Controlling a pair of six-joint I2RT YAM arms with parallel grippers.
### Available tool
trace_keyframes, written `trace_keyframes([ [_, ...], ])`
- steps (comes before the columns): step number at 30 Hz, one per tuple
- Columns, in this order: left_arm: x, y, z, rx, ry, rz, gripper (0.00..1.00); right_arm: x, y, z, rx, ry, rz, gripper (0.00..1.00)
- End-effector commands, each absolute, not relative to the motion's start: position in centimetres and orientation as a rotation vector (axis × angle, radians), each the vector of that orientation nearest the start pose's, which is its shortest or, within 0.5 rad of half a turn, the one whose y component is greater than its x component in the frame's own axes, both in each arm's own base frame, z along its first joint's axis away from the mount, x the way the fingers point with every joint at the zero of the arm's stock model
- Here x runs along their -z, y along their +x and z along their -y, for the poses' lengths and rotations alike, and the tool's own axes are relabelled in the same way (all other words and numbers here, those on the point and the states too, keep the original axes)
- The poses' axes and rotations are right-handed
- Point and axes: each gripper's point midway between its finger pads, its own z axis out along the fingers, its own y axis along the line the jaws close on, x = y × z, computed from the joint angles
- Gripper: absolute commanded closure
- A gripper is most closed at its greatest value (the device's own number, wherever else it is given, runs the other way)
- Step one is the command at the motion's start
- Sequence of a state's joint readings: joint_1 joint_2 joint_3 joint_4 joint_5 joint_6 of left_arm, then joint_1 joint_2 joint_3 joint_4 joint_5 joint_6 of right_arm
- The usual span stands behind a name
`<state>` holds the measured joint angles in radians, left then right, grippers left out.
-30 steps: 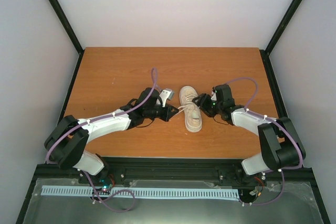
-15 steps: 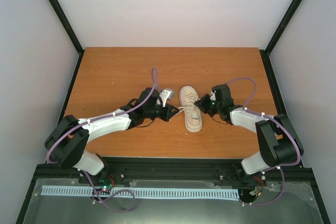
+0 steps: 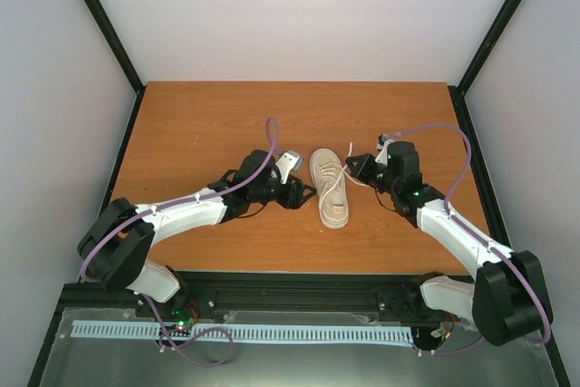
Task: Tie the shoes
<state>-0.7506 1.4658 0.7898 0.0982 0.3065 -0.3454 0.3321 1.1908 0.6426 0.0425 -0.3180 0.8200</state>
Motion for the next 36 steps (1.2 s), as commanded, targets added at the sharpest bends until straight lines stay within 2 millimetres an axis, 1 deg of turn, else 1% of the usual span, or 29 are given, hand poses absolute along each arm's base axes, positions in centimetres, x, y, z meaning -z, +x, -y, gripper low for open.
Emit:
trace_keyframes([
  [1,-18.1,29.2,35.3,1.002,0.736,-1.98,0.32,-20.7,32.8,-17.5,-0.987,0.156,-2.104,0.97],
  [2,-18.1,29.3,35.9,1.029,0.743,-1.971,0.31,-21.7,32.5,-17.7,-1.003,0.131,-2.08,0.97],
  [3,-18.6,29.6,36.7,1.064,0.744,-1.947,0.32,-22.5,32.3,-17.9,-1.02,0.108,-2.06,0.97],
  [6,-19.3,29.0,39.1,1.135,0.804,-1.898,0.31,-25.2,31.6,-18.3,-1.065,0.049,-1.992,0.97],
  [8,-19.2,28.3,40.6,1.141,0.856,-1.885,0.28,-26.9,31.3,-18.2,-1.077,0.028,-1.938,0.97],
  [10,-18.9,28.1,41.8,1.148,0.88,-1.887,0.28,-28.7,31.1,-17.9,-1.062,0.019,-1.883,0.97],
  [13,-18.8,28.4,42.6,1.158,0.869,-1.894,0.28,-29.9,31.3,-17.5,-1.011,-0.008,-1.859,0.97],
  [15,-19.0,28.7,42.7,1.151,0.852,-1.891,0.3,-30.2,31.3,-17.6,-1.001,-0.03,-1.86,0.97],
  [17,-18.9,29.0,42.7,1.14,0.846,-1.895,0.34,-30.2,31.2,-17.8,-1.007,-0.046,-1.859,0.97],
  [19,-18.7,29.2,42.8,1.133,0.847,-1.9,0.41,-30.3,31.2,-17.9,-1.014,-0.055,-1.857,0.97],
  [23,-18.2,29.2,42.8,1.132,0.837,-1.918,0.6,-30.4,31.3,-17.8,-1.0,-0.059,-1.855,0.97],
  [27,-18.5,29.3,42.3,1.129,0.799,-1.91,0.79,-30.5,31.7,-17.7,-0.975,-0.059,-1.858,0.97],
  [30,-18.4,29.5,41.8,1.127,0.76,-1.933,0.98,-30.6,32.3,-18.0,-0.956,-0.09,-1.862,0.97],
  [33,-18.3,30.4,40.5,1.189,0.665,-1.958,0.99,-29.9,33.5,-18.7,-0.918,-0.138,-1.898,0.97],
  [35,-18.1,31.3,39.2,1.232,0.601,-1.961,0.99,-28.9,34.6,-19.8,-0.899,-0.175,-1.95,0.97],
  [36,-17.8,31.7,38.7,1.243,0.579,-1.971,0.99,-28.0,35.3,-20.5,-0.888,-0.192,-1.982,0.97],
])
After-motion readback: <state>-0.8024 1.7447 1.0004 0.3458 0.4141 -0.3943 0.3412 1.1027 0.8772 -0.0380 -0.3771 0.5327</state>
